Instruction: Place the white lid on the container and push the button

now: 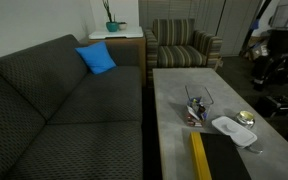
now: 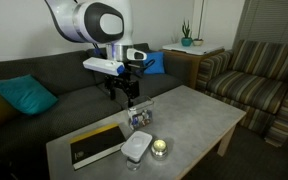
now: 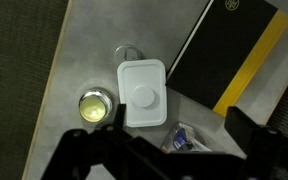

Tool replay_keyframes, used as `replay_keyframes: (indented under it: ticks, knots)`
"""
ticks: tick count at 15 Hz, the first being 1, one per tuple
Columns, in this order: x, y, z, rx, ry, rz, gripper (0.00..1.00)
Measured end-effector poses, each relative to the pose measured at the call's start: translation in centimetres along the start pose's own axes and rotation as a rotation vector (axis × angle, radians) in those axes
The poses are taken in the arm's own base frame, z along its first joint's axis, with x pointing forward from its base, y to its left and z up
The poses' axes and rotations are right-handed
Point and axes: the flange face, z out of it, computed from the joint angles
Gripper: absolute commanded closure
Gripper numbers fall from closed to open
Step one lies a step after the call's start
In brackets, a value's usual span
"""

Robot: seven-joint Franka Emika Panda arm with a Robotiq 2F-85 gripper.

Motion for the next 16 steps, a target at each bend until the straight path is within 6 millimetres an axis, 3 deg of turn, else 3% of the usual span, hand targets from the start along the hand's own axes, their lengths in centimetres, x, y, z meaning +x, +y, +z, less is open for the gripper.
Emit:
replay_keyframes:
  ticks: [4,16]
  knots:
    - [1.8,0.2,3.3,0.006,-0.034,0.003,0.0]
    - [2.4,0.1,3.2,0.001,-0.002,-0.007,0.0]
